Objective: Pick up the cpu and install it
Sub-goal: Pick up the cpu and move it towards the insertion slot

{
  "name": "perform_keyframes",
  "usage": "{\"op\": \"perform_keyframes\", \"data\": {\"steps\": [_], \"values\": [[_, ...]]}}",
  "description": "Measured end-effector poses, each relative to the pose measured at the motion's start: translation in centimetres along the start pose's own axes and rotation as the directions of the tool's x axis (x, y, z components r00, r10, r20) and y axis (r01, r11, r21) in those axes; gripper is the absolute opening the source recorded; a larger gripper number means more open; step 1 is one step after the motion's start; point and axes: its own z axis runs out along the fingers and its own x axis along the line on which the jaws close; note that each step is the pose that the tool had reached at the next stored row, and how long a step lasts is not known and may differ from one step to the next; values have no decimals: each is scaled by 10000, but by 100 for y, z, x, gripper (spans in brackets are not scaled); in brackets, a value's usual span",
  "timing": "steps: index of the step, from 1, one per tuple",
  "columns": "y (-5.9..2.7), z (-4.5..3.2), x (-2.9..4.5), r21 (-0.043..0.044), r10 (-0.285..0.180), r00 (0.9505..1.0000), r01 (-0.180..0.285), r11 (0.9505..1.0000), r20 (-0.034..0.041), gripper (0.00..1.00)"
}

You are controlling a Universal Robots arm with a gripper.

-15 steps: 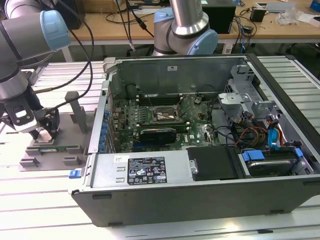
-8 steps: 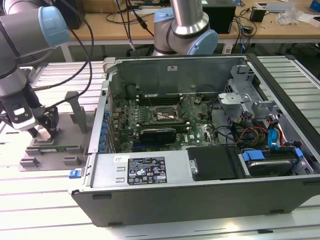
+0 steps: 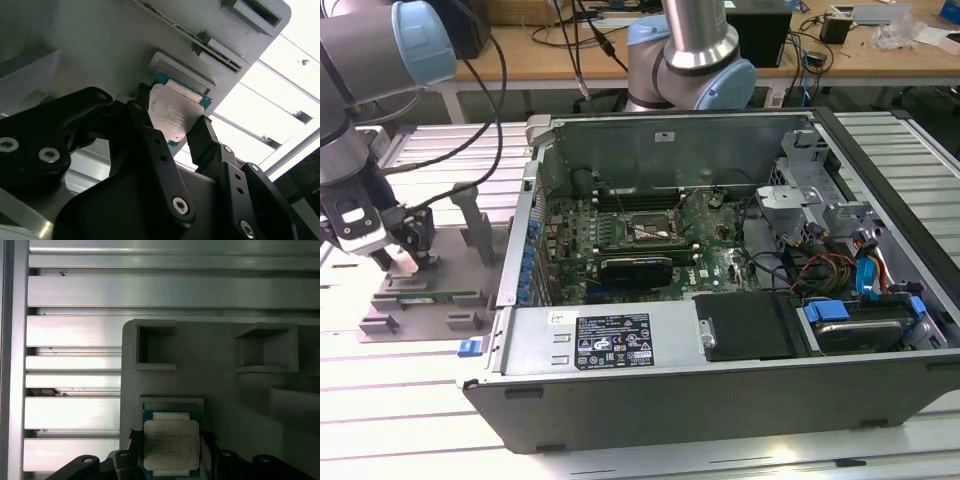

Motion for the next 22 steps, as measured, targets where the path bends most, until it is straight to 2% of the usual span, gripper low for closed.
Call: {"op": "perform_keyframes", "data": {"steps": [1,2,4,10,13,15,17,18,21,22], "values": [[3,-57,-1,-1,3,10000,-3,10000,2,54],[8,-157,-2,-1,8,10000,-8,10000,2,54],[16,-267,-4,0,11,10000,-11,10000,2,54],[24,-399,-5,0,12,10000,-12,10000,2,54],[32,-548,-7,-1,12,10000,-12,10000,2,54],[35,-598,-8,-1,12,10000,-12,10000,2,54],[40,-678,-8,-1,12,10000,-12,10000,2,54],[44,-743,-9,-1,12,10000,-12,10000,2,54],[49,-840,-10,-1,12,10000,-12,10000,2,54],[51,-895,-11,-1,12,10000,-12,10000,2,54]]}}
